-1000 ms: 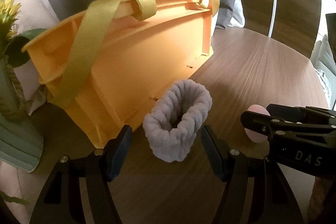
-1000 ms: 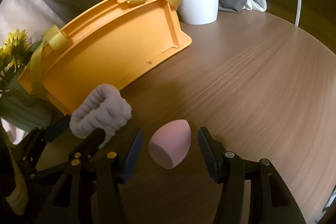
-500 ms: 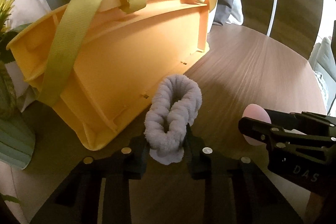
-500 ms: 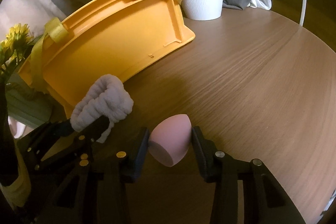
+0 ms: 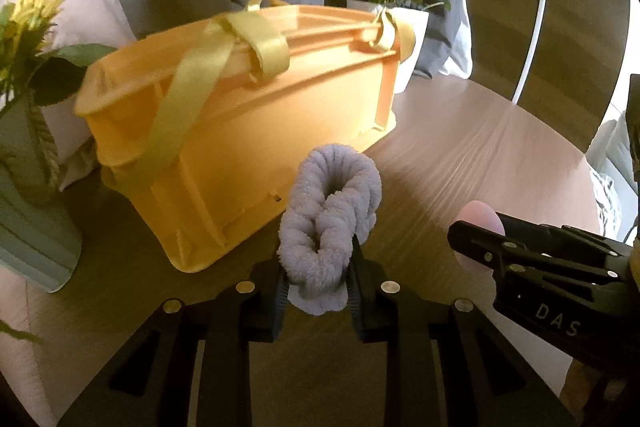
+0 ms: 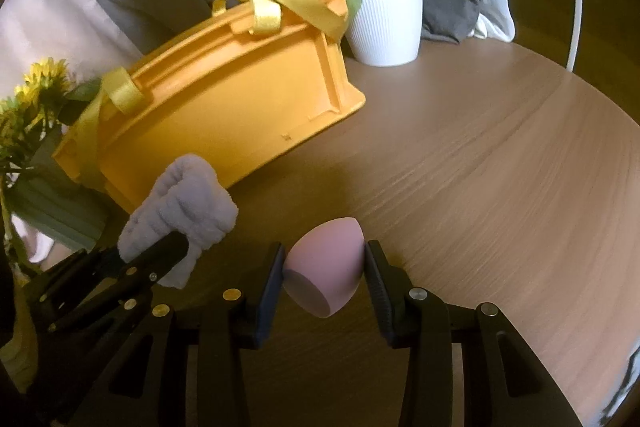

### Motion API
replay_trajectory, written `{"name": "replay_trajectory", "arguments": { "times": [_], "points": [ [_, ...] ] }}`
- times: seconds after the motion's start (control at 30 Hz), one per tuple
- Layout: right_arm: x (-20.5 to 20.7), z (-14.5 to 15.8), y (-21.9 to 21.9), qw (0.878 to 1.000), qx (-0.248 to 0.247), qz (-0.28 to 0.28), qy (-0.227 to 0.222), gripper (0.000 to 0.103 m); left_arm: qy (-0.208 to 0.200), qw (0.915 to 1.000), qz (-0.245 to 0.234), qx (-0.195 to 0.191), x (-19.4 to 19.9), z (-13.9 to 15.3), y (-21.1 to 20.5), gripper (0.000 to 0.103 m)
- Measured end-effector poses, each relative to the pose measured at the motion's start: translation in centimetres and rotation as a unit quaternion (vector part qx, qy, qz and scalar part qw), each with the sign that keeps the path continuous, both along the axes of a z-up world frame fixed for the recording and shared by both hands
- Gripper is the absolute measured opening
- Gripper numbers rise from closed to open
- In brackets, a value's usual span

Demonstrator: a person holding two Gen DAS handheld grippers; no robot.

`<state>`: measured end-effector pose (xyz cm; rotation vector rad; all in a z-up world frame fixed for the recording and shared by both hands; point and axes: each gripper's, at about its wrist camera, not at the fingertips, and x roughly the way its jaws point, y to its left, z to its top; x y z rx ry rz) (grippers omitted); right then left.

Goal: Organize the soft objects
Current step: 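Carry the hair tie with the left tool while the right tool carries the sponge over the crate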

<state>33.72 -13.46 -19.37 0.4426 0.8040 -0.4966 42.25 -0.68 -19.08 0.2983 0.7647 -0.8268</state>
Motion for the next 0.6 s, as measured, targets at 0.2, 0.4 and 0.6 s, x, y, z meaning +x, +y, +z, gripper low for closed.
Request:
{"name": "replay_trajectory", "arguments": {
  "times": [0.2,0.4,0.6],
  "points": [
    [-0.5,1.5,0.2,1.0,-0.007,0.016,-0.015,0.042,-0.01,0.9997,0.021,-0.009,-1.0,1.8,0.6,0.026],
    [-1.1,3.6,0.5,0.999,-0.014,0.038,-0.035,0.042,-0.016,0.9983,0.052,-0.023,-2.4,4.0,1.6,0.026],
    [-2.1,6.0,0.4,0.996,-0.025,0.067,-0.061,0.042,-0.031,0.9952,0.085,-0.037,-4.1,6.3,2.0,0.026]
  ]
}}
